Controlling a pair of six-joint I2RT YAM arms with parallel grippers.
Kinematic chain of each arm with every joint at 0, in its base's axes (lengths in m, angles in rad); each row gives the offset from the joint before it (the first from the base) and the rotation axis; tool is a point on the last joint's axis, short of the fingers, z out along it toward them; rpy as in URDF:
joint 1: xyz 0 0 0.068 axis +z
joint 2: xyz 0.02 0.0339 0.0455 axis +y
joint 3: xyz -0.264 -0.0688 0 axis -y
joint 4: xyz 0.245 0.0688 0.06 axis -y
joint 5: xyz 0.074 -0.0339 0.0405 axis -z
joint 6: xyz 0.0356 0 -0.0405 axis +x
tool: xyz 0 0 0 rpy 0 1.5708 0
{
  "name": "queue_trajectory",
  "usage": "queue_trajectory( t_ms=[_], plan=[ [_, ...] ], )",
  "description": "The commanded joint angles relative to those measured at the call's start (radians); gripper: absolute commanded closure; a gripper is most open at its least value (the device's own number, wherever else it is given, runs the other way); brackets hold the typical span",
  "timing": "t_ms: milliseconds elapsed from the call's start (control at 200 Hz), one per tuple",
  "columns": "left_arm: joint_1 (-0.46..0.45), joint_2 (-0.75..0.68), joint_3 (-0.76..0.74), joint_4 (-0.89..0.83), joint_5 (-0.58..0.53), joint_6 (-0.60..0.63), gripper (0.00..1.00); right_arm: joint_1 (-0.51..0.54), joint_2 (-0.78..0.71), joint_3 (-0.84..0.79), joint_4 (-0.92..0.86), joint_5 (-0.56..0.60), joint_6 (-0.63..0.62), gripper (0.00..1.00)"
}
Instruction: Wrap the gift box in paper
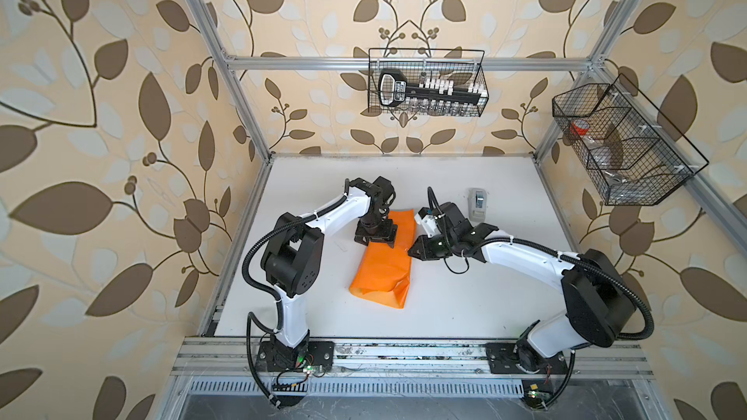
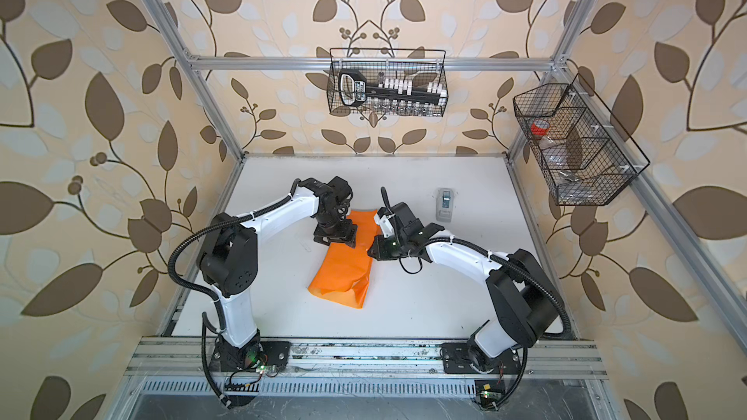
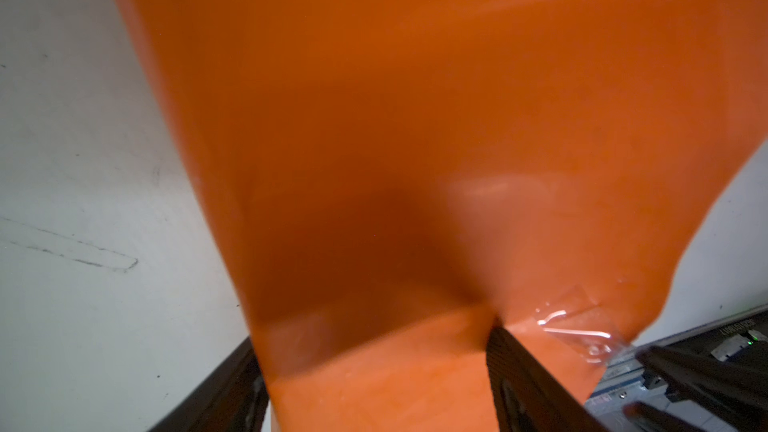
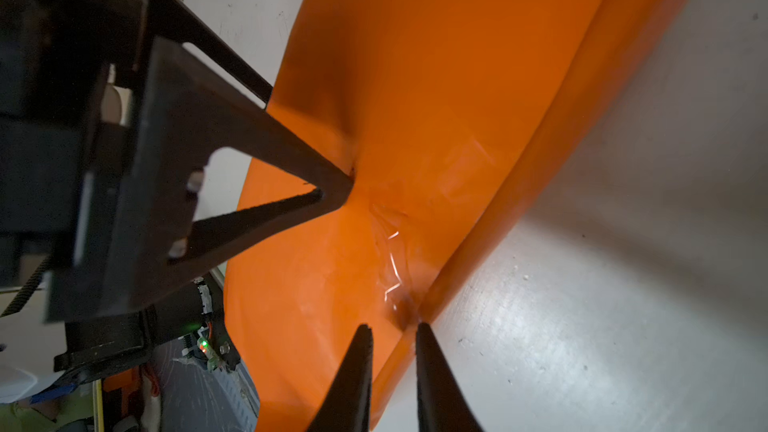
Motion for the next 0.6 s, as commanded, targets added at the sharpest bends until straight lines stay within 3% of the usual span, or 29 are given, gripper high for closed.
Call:
queue_trajectory(
  t_ms=[0,595],
  plan=[
    [-0.04,0.056,-0.034,0.02,-0.01,-0.02,0.21,0.005,0.014,0.007,0.02,0.01,0.013,0.77],
    [-0.042,0.058,-0.04,0.025,-0.01,-0.022,0.21,0.013,0.047,-0.026,0.063,0.001,0.031,0.75]
  ],
)
